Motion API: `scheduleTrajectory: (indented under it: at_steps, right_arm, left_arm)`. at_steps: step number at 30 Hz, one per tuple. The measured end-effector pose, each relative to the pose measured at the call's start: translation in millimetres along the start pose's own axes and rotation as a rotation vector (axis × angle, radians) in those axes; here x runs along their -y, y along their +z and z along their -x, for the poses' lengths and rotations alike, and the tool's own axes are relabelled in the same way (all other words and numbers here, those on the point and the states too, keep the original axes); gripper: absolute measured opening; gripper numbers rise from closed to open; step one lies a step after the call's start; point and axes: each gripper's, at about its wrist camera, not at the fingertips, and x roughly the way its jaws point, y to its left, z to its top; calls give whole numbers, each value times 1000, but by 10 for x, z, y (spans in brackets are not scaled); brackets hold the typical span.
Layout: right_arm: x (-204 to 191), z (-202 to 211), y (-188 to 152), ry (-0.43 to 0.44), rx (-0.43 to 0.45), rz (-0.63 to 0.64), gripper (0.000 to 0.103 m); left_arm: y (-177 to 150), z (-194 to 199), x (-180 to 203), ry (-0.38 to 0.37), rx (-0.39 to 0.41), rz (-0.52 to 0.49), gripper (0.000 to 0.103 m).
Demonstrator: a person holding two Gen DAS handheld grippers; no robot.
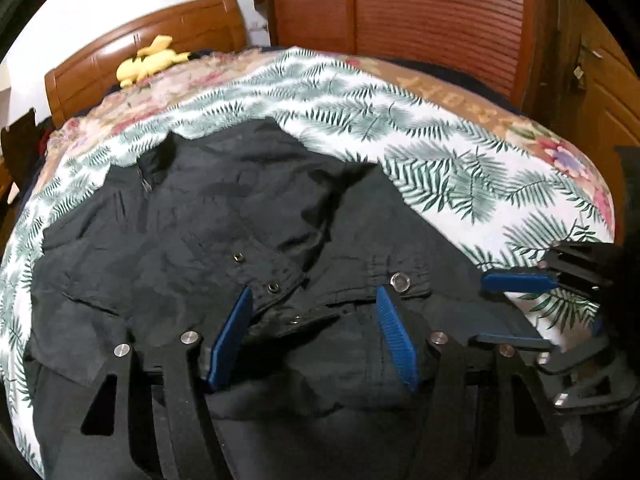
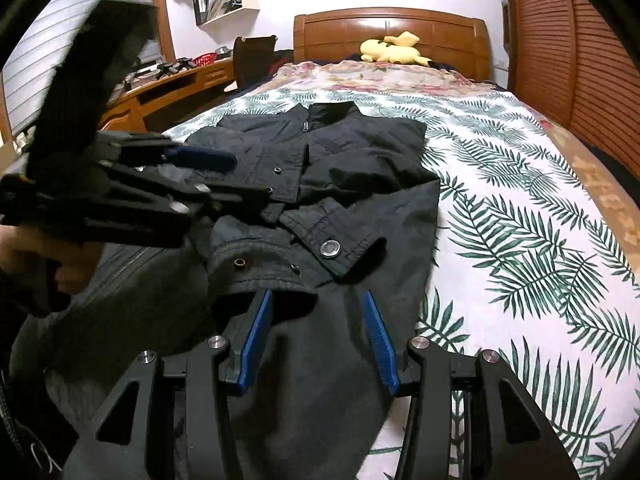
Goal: Fold large clothes
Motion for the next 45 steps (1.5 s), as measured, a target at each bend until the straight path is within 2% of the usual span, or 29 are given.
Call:
scheduleTrajectory:
  at_steps: [8,11,12,15,17,23,27,29,30,31,39,42,45]
  right_arm:
    - [-19,6,-62,5,0,-1,49]
    - [-8,-6,-53,3,-3,-5,49]
    - [-5,-11,-51,3,-4,-6,49]
    - [-9,-22,-29,5,-3,-6,49]
    - [-13,-24,-11,12,2,-8,49]
    - [-103,-63,62,22,15,8,49]
    - [-148,-91,122,28,30,10,49]
    - [-159,-106,142,26,37,11,49]
    - [-161,-115,150,26,40,10,49]
    - [-163,-125,157,25,43,10,49]
    - [-213,-280,158,8,26,23,49]
    - [-227,-295,174,-2,27,24,49]
    - [-168,-265,176,5,32,2,49]
  left_arm:
    - [-191,-273,-106,69,-95,-16,65]
    - [-223,-313,-105,61,-102,-36,47]
    - [-237,-318,-98,39,-112,-42,27]
    - [-241,-252,-89,56,-104,-56,19]
    - [-216,-133,-117,61,-79,-52,19]
    - [-156,628,-307,120,93,-28,18]
    - [-222,1030,-534,147,153,9,17]
    - [-304,1194,-645,164,164,27,14]
    - [-350,1254,-687,177,167,32,4]
    - [-403,1302,-729,187,165,39,3]
    - [-831,1386,-924,228,123,78,3]
    - [-834,1378,-975,247,125,84,4]
    - [-739,1331,-1022,220,121,102,6]
